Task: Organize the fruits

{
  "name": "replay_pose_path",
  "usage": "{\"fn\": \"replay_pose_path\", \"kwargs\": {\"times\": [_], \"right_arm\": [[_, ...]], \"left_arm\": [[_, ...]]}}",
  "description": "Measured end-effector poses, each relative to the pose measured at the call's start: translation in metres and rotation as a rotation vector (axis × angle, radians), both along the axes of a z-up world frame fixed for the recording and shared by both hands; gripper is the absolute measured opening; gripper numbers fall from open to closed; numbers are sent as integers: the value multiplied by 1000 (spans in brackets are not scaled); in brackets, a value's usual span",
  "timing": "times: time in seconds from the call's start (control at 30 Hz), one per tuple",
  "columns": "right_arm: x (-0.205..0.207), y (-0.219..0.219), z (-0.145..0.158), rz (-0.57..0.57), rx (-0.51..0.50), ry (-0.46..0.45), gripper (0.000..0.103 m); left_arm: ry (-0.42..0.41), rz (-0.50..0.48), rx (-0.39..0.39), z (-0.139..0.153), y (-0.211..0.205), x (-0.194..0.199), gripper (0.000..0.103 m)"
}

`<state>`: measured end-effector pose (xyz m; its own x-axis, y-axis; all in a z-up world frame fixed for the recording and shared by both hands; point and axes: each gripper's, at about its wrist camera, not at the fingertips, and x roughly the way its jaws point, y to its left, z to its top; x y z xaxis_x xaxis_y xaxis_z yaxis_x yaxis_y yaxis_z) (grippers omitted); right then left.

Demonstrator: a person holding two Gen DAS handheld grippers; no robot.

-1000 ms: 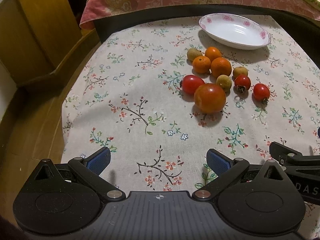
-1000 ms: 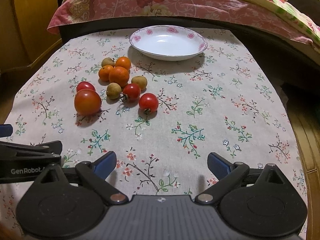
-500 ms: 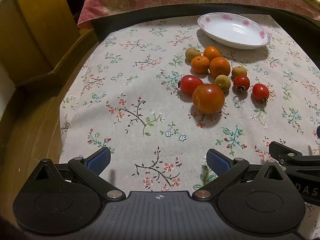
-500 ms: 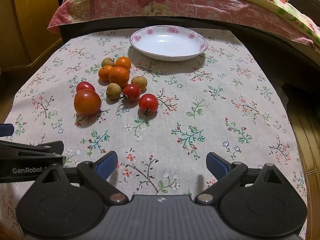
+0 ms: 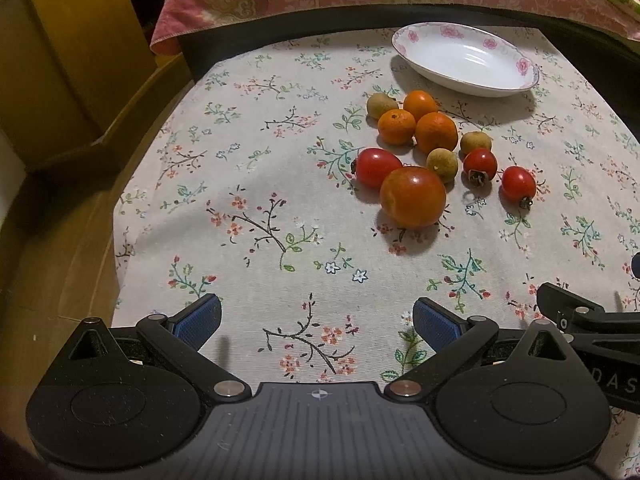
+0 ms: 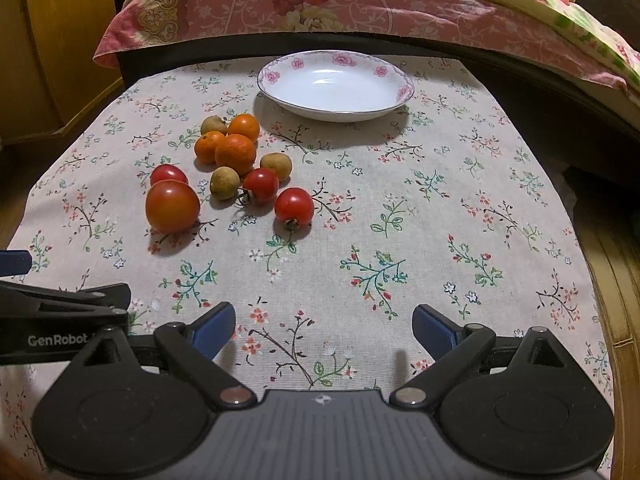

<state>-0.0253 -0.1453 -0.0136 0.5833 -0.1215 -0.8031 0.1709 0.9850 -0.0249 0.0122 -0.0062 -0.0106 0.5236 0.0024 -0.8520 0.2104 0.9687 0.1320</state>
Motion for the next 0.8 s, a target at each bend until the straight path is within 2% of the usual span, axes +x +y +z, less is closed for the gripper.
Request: {"fn": "replay_pose_path", "kwargs": {"times": [0.8], "right_arm": [[-1,0,-1,0,8,0,95]], "left_arm": [[12,2,-12,-3,-1,2,103]]}}
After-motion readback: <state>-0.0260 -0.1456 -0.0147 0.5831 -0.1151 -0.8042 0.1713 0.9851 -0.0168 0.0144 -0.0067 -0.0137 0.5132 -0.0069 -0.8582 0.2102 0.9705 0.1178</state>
